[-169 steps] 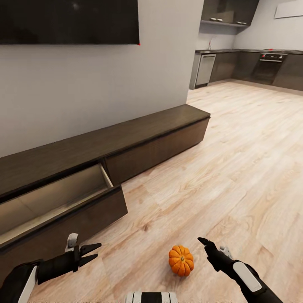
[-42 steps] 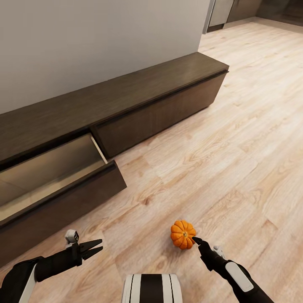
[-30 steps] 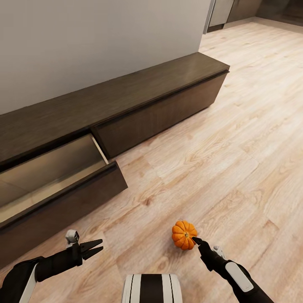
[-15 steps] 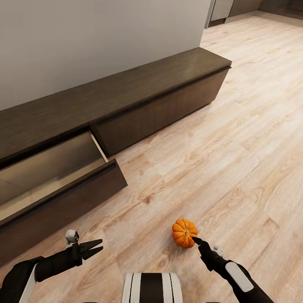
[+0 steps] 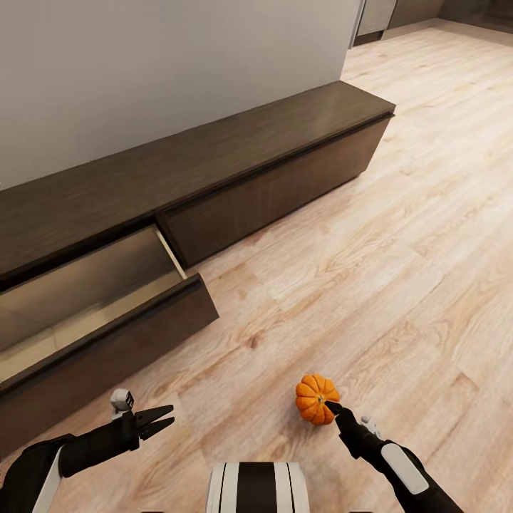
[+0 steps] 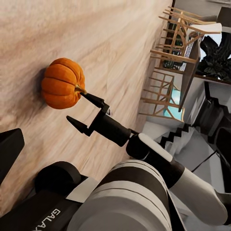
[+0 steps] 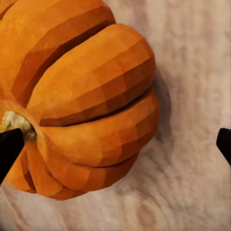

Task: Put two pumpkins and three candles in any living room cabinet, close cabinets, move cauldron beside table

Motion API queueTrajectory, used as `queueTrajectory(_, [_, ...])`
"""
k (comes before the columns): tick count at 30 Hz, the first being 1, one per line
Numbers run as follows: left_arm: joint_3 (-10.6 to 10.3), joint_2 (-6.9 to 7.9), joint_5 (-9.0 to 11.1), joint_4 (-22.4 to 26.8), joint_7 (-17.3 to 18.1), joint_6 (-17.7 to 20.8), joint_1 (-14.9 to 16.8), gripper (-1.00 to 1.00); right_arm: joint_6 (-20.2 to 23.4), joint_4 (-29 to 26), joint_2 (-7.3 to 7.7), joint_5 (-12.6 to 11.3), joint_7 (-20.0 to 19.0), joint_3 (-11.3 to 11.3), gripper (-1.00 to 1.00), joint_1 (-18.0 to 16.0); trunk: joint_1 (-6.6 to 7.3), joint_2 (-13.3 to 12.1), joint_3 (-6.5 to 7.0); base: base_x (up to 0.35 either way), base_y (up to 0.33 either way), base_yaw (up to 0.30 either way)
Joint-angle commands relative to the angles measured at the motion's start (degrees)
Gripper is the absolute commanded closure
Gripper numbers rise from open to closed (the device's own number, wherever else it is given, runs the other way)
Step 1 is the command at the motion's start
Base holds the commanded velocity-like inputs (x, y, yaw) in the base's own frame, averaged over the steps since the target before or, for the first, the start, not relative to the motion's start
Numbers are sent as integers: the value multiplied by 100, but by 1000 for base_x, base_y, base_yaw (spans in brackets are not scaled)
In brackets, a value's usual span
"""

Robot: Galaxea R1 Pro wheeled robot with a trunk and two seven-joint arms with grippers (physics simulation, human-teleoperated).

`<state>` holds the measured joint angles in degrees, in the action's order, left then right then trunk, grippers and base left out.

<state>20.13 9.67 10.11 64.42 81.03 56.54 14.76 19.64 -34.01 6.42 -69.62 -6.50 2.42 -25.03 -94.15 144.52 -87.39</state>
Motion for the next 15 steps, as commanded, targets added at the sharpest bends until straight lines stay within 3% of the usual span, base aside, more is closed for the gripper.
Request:
queueTrajectory(1, [0,0,0,0,0,0,0,-100,0,0,0,0,0,2,-100,-1,0,0,0,38,201,0])
queueTrajectory(15, [-7,-6,0,0,0,-10,0,-100,-3,0,-1,1,0,4,-100,2,0,0,0,37,45,0])
